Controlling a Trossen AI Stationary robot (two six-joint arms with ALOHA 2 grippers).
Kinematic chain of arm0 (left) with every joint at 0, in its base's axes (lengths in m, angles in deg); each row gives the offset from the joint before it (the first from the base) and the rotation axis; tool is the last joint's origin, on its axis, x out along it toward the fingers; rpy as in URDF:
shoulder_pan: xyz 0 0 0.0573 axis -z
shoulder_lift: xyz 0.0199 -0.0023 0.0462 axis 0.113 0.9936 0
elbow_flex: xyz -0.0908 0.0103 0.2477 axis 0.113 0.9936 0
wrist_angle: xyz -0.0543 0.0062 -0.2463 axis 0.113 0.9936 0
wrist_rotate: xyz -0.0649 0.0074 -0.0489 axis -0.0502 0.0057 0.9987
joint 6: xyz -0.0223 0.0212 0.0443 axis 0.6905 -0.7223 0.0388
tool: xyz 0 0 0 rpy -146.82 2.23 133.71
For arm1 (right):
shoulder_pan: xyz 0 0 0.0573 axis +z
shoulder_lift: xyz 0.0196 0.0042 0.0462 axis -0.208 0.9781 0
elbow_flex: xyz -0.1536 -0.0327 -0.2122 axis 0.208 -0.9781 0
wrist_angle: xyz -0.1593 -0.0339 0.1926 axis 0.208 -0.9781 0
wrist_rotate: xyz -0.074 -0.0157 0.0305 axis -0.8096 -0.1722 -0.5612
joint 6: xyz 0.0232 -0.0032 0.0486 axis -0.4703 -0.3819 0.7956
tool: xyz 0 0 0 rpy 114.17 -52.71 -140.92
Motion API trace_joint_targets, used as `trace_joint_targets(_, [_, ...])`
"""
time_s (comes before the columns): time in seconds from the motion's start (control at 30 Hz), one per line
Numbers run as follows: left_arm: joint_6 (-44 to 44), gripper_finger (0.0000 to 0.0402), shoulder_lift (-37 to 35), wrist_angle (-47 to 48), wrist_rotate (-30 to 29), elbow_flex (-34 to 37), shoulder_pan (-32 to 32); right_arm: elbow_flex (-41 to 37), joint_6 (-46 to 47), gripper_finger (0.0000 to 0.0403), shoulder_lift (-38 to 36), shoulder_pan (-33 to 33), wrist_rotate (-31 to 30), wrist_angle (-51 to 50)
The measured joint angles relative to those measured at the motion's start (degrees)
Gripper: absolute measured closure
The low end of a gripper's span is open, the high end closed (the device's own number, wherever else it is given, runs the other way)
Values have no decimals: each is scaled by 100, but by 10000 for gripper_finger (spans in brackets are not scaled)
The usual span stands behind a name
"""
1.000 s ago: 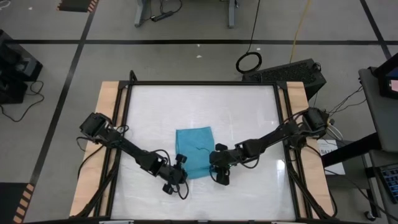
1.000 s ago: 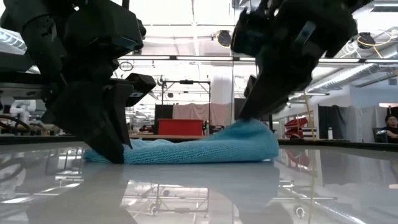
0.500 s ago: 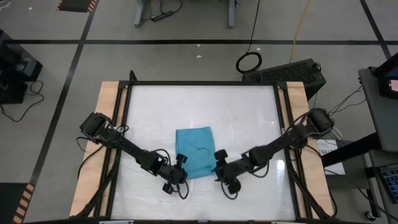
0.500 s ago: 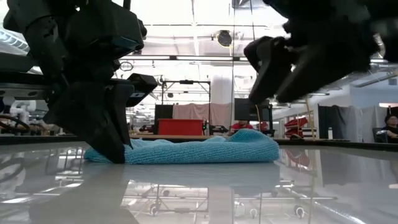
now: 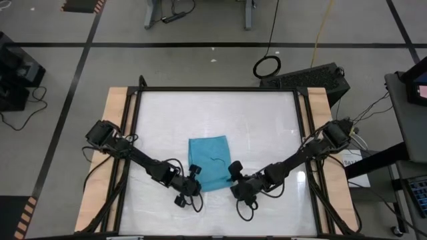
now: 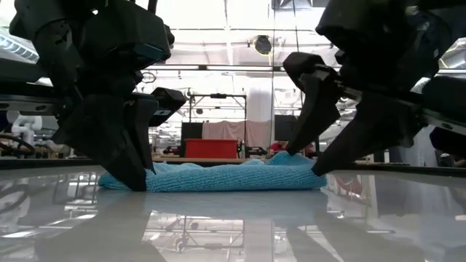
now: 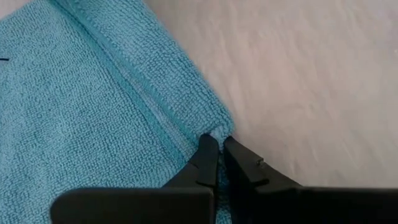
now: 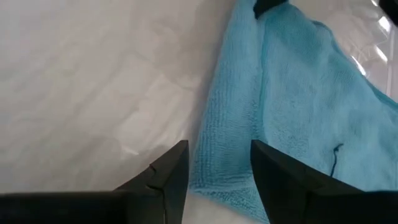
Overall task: Roll towel
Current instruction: Roll the blue towel
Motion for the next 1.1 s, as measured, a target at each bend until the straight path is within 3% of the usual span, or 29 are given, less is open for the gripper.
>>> trace_joint_targets(0.37, [-181,387,-151,-11,59,7,-31,20,-100,241,364,-119,-3,-2])
trace_joint_targets(0.57, [-253,387,-323,90,68,22,-44,22,300,250,431,-166,16,-94])
trace_joint_targets(0.67, [-255,387,-339,103,87,24,-51,24,826,280,433,-228,137,-272])
trace_joint_targets(0.87, [-242,387,-348,76,269,22,-81,24,1743,388,433,-398,969,-416])
trace_joint_targets(1.1, [43,387,-354,47,550,16,-85,5,2629,399,358,-408,1368,-269])
